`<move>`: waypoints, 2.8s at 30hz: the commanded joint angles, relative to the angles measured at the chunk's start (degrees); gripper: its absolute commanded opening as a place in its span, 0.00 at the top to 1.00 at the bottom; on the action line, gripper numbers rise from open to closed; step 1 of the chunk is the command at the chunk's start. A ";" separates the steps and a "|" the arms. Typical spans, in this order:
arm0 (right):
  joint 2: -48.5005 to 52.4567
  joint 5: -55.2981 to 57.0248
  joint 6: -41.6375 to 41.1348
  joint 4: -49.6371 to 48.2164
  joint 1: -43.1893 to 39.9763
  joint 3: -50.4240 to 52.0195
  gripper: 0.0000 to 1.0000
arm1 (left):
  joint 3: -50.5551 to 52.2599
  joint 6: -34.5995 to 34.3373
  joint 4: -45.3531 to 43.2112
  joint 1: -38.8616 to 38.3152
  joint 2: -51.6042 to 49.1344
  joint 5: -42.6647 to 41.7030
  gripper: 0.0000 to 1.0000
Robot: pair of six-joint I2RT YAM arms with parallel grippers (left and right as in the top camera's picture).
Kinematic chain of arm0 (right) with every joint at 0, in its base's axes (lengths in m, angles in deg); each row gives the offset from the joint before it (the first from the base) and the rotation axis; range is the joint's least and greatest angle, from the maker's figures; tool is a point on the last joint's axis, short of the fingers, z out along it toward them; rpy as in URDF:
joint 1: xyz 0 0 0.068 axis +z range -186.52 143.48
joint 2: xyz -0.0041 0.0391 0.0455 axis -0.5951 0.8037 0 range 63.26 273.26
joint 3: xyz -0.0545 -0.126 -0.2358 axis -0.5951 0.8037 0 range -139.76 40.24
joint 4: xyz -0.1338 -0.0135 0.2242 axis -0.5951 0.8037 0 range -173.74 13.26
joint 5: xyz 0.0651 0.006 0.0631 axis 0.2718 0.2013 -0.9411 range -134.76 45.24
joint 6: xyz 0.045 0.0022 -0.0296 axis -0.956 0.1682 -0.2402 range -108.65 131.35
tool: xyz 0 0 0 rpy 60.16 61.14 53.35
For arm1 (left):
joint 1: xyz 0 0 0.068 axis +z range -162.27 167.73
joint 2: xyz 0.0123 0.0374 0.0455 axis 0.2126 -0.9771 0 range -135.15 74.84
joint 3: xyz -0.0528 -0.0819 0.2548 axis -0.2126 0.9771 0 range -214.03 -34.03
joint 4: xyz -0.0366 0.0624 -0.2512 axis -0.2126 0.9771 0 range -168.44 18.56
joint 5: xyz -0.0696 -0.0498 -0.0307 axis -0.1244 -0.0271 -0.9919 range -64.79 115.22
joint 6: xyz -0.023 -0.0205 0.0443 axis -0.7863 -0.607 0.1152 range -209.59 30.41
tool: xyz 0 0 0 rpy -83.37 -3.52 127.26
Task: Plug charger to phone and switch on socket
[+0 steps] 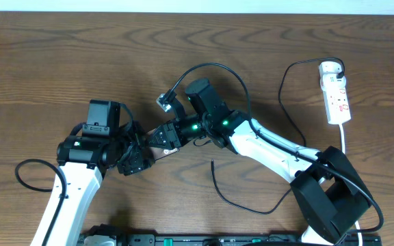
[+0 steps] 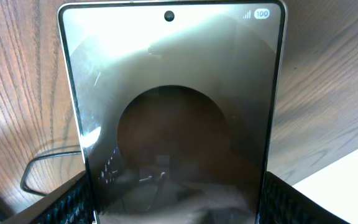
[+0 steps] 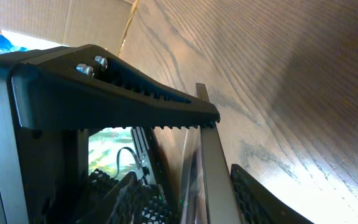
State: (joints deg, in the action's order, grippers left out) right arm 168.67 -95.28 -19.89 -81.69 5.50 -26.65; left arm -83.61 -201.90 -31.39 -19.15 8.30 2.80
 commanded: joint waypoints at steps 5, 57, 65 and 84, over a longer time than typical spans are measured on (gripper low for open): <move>0.11 -0.17 -0.02 -0.09 0.31 -0.81 0.65 | -1.97 -0.48 0.22 -0.24 -0.07 -0.50 0.93; 0.11 -0.17 -0.02 0.31 0.39 -0.81 0.99 | -1.97 1.95 0.22 -0.22 -0.07 -0.52 0.43; 0.11 -0.13 0.00 0.28 -0.22 -0.81 0.99 | -1.97 4.50 0.20 -0.22 -0.04 -1.68 0.24; 0.11 -0.61 -1.55 -0.22 -8.72 -0.83 0.99 | -1.97 13.09 -3.06 -0.17 0.00 -12.07 0.20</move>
State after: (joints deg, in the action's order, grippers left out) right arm 169.19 -93.14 -20.33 -81.30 -1.60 -26.19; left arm -85.16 -191.24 -34.23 -19.17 8.30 -6.62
